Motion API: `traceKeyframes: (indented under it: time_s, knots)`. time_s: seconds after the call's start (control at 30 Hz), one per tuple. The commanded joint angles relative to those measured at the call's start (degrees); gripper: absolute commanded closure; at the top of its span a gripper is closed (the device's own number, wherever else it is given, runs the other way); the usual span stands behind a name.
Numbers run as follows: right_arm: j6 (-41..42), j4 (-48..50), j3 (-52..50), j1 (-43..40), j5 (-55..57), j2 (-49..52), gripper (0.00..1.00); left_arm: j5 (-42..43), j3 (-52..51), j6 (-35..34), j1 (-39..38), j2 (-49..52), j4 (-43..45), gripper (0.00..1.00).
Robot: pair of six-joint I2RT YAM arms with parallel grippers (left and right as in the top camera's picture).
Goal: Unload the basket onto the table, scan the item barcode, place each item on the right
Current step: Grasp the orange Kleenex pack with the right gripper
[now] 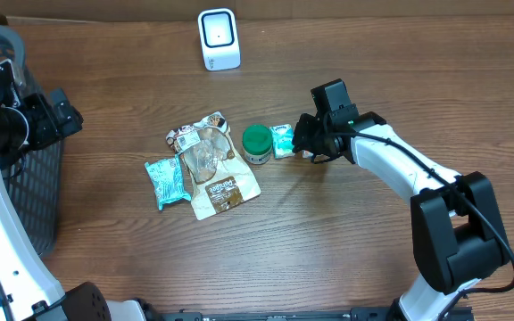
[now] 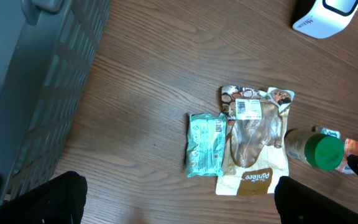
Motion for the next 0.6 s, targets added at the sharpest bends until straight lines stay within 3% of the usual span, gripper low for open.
traceKeyframes:
  time_s: [0.0, 0.33, 0.57]
  knots:
    - [0.2, 1.4, -1.8, 0.2, 1.0, 0.6, 0.96, 0.9, 1.2, 1.7, 0.0, 0.5, -0.2, 0.01]
    - [0.5, 4.3, -4.3, 0.2, 0.5, 0.8, 0.96, 0.9, 1.2, 1.7, 0.0, 0.5, -0.2, 0.00]
    - [5.3, 4.3, -4.3, 0.2, 0.5, 2.7, 0.96, 0.9, 1.2, 1.7, 0.0, 0.5, -0.2, 0.01]
